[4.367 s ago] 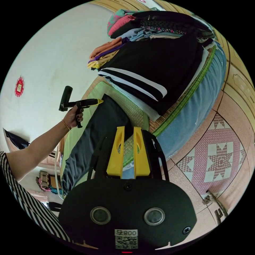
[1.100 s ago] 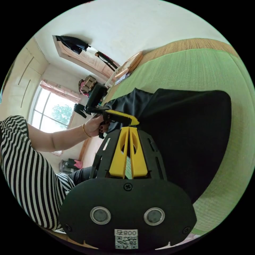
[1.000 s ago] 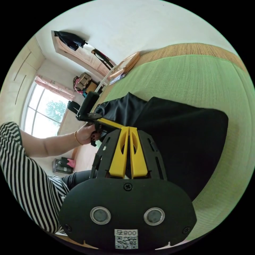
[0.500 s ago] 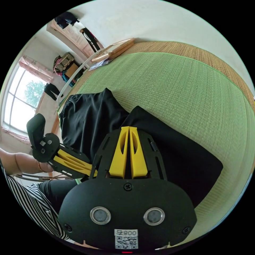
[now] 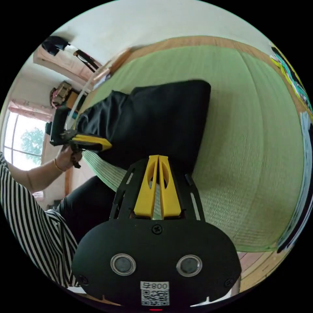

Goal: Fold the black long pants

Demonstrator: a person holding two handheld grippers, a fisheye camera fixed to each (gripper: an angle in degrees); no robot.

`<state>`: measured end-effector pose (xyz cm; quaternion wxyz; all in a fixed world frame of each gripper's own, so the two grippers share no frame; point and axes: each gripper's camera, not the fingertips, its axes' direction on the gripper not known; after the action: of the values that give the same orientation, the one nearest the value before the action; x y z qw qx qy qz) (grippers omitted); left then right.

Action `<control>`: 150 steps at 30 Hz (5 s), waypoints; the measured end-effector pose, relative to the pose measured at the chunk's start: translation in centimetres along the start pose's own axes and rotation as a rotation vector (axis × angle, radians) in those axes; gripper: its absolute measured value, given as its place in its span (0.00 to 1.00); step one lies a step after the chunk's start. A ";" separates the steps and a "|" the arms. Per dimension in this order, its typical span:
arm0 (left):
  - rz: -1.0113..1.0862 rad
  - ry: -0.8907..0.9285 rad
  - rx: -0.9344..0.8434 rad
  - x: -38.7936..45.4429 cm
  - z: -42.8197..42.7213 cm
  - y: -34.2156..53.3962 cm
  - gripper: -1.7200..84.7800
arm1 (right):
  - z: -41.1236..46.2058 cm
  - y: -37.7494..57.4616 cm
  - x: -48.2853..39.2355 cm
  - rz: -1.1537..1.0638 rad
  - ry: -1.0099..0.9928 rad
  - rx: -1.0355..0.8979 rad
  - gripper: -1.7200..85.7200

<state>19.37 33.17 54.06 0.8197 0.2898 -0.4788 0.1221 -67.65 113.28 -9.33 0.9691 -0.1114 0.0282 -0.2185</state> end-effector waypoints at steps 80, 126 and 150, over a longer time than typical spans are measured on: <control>0.402 -0.163 0.093 24.7 19.3 -0.6 0.05 | 16.1 11.3 44.5 0.331 -0.737 0.190 0.08; 0.023 0.123 0.555 -17.7 11.4 25.0 0.04 | -24.4 -15.2 3.0 0.209 -0.504 0.303 0.04; -0.472 0.181 0.789 -48.8 14.2 42.3 0.04 | -28.2 -42.9 -29.0 0.007 -0.359 -0.004 0.04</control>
<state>-35.92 62.43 32.75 0.6907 0.6685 -0.2434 0.1298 -114.65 82.31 -26.81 0.9591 -0.1505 -0.1444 -0.1914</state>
